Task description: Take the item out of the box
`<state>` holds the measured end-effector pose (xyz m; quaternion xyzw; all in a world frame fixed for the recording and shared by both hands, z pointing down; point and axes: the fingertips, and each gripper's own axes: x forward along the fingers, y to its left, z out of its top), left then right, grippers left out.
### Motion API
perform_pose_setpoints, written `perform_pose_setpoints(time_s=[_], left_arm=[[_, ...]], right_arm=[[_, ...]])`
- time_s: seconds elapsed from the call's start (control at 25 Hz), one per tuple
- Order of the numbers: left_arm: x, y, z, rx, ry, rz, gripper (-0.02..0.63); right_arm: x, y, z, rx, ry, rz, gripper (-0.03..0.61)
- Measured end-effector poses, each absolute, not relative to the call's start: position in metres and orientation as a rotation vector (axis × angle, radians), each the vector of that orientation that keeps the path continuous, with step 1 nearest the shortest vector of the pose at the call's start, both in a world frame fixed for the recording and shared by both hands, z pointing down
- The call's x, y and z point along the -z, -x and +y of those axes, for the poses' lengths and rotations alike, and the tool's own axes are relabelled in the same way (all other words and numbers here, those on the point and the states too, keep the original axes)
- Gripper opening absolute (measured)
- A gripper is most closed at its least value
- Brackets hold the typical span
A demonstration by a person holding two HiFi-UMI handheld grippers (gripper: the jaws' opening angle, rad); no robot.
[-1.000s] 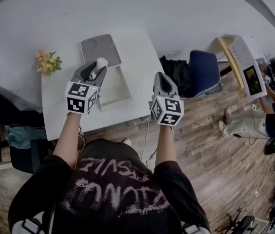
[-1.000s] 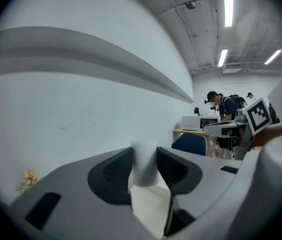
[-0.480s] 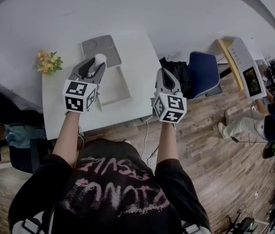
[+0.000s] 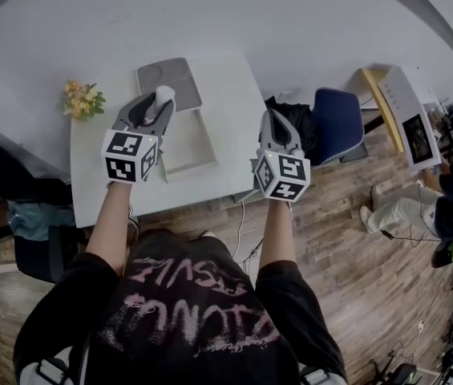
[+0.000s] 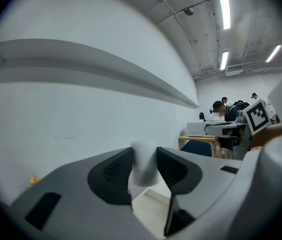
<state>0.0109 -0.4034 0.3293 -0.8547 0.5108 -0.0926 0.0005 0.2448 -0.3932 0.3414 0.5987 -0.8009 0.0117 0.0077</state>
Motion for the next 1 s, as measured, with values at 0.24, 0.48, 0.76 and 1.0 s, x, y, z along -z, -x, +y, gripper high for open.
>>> perform_pose_setpoints(time_s=[0.24, 0.48, 0.76, 1.0], left_arm=[[-0.327, -0.008, -0.406, 0.269, 2.672, 1.634, 0.156], [-0.326, -0.011, -0.409, 0.265, 2.671, 1.637, 0.156], [-0.323, -0.014, -0.409, 0.265, 2.667, 1.622, 0.155], [-0.319, -0.013, -0.411, 0.26, 2.661, 1.627, 0.155]], right_arm=[[-0.341, -0.246, -0.398, -0.018, -1.852, -2.508, 0.006], [-0.336, -0.25, -0.404, -0.003, -1.839, -2.513, 0.006], [-0.333, -0.249, -0.406, 0.021, -1.829, -2.514, 0.006], [-0.329, -0.251, -0.409, 0.022, -1.833, -2.512, 0.006]])
